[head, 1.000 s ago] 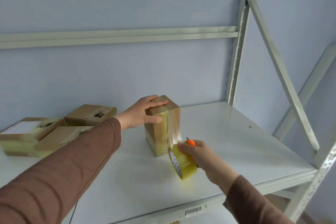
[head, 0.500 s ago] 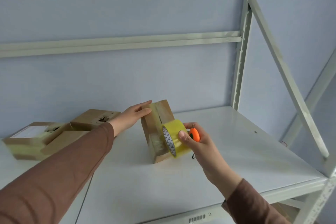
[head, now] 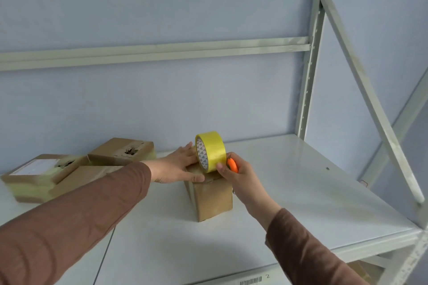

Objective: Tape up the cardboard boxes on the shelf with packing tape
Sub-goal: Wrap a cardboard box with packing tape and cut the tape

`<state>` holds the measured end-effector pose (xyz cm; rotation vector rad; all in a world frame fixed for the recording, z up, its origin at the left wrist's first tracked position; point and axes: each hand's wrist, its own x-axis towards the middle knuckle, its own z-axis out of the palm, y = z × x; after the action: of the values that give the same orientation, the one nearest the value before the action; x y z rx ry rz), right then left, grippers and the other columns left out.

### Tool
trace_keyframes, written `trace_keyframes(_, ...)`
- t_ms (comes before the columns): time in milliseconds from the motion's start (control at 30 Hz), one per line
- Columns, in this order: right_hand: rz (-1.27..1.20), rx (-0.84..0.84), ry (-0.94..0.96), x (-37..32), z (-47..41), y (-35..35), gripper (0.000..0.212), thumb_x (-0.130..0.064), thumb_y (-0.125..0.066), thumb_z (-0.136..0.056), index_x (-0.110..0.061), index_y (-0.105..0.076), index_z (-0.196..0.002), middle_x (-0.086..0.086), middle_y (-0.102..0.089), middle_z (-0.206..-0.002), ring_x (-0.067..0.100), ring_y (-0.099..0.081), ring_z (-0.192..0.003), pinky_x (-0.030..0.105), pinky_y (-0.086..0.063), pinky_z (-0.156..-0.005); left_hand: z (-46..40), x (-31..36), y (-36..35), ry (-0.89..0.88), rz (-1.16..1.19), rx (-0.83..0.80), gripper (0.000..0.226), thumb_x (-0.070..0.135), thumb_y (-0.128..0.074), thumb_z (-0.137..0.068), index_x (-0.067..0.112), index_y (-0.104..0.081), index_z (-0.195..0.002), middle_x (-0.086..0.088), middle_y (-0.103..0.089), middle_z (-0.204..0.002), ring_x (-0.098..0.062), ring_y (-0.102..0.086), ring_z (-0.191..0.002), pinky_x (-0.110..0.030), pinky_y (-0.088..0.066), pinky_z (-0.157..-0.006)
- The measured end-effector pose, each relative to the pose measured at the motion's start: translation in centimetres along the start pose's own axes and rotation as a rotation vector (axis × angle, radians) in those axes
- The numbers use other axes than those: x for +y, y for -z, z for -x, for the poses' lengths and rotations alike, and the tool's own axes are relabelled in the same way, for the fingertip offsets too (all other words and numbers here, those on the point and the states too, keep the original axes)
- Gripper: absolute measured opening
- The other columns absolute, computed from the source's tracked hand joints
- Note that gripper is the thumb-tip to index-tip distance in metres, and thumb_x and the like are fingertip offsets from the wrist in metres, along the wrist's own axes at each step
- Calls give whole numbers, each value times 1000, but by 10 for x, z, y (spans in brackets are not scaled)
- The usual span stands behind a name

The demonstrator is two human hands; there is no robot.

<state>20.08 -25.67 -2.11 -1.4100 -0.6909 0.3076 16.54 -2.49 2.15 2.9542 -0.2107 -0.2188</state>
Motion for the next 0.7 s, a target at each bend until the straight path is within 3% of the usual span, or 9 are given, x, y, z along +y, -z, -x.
trace_keyframes(67,16,41,-25,-2,-10,-4,15,-25,-63,-102,-10,-66,-101,-7,-61,-79,8,-55,-73,20,-45,-67,3,7,-3,10,19,-40,122,101,-34,-68,32,-8,-165,6,13,-171,-18,26,-155,-48,7,-127)
trace_keyframes(133,53,42,-39,-2,-14,-4,20,-31,-62,-103,-11,-67,-105,-4,-62,-83,9,-56,-75,19,-44,-66,4,10,-5,4,-16,-51,137,109,-26,-54,32,1,-164,7,15,-170,-10,28,-152,-44,11,-127)
trace_keyframes(233,68,-53,-10,0,-5,3,23,-30,-63,-103,-9,-68,-107,0,-63,-85,10,-55,-73,15,-41,-60,1,8,-7,9,-38,-15,119,95,-48,-68,35,-8,-164,10,-2,-171,-7,8,-156,-38,2,-128)
trace_keyframes(300,88,-45,51,-3,4,3,29,-32,-63,-101,-3,-60,-93,4,-51,-79,15,-45,-73,26,-35,-64,0,7,-9,21,55,46,100,80,-63,-77,39,-23,-160,13,-19,-167,-14,-16,-154,-36,-18,-125)
trace_keyframes(367,77,1,110,-9,14,0,41,-40,-62,-97,-4,-49,-83,3,-38,-76,16,-35,-72,30,-28,-63,1,9,-13,-17,98,90,86,71,-67,-82,43,-33,-155,21,-23,-162,-11,-22,-149,-35,-23,-123)
trace_keyframes(500,-5,130,63,-20,42,1,37,-51,-63,-88,-20,-50,-73,-9,-37,-65,6,-34,-57,16,-29,-47,2,13,-19,-71,65,127,72,56,-65,-91,47,-34,-155,18,-12,-169,-8,-6,-156,-35,-9,-125)
trace_keyframes(567,-27,126,12,-17,60,5,33,-53,-64,-85,-26,-53,-69,-8,-40,-66,7,-36,-58,15,-30,-49,4,13,-22,-60,19,96,69,61,-52,-94,54,-26,-156,18,-1,-171,-11,10,-158,-39,5,-127)
trace_keyframes(633,-21,98,-58,-9,78,9,41,-53,-65,-81,-16,-52,-71,0,-40,-71,15,-37,-66,25,-32,-59,10,14,-29,-91,-37,92,65,75,-33,-93,64,-12,-153,20,4,-170,-13,16,-156,-42,11,-125)
trace_keyframes(700,-3,81,-159,2,93,12,54,-55,-67,-77,-3,-50,-78,6,-41,-75,18,-37,-71,33,-29,-68,15,17,-38,-97,-70,130,57,74,-25,-98,70,-2,-149,17,7,-170,-14,18,-156,-44,11,-126)
